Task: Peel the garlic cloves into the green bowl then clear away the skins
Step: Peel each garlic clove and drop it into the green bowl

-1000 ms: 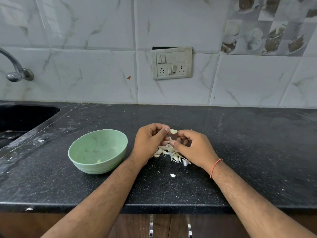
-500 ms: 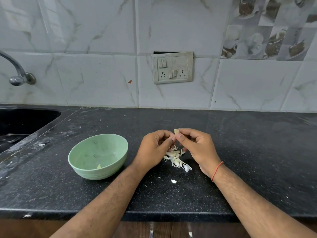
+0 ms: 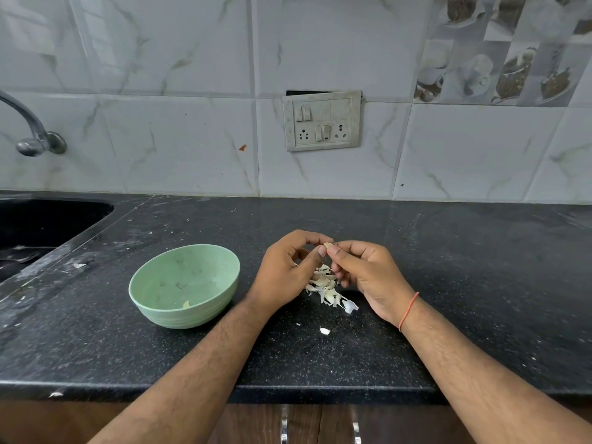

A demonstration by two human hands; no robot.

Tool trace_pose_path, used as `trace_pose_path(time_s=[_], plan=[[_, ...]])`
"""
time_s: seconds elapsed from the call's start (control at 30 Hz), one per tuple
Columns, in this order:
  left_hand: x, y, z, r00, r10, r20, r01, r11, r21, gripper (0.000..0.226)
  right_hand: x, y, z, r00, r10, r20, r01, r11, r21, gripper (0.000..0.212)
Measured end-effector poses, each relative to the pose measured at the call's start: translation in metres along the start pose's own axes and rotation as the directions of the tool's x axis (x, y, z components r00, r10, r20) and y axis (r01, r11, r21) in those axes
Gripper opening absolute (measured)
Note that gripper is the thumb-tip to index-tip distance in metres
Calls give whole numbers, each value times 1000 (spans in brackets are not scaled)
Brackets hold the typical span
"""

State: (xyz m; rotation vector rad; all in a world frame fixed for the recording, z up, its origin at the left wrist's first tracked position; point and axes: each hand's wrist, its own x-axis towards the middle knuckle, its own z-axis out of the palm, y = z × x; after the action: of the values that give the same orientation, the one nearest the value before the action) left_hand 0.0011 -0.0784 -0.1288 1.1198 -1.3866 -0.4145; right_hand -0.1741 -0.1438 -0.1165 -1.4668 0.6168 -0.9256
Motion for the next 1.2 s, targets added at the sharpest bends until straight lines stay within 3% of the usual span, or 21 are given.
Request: trace_pose_path(time_s=[0.3,0.5,0.73,1.2], plan=[[-1,1,-1,999,22,-25,-21,999,26,10,-3,-5,1,996,77,49,-80,994,77,25],[0,4,-1,999,-50,-22,46,989,-139,18,-4,-8,2,994,87,65,-94,987,127,23],[2,3,0,999,-23,39,31,973,-229,25,-6,-13,2,979,136,150,-170,955,244,17],[-1,4,4,993,48,108,-32,989,-146,34,-4,-11,4,980,174,99,-196,929,315,20]])
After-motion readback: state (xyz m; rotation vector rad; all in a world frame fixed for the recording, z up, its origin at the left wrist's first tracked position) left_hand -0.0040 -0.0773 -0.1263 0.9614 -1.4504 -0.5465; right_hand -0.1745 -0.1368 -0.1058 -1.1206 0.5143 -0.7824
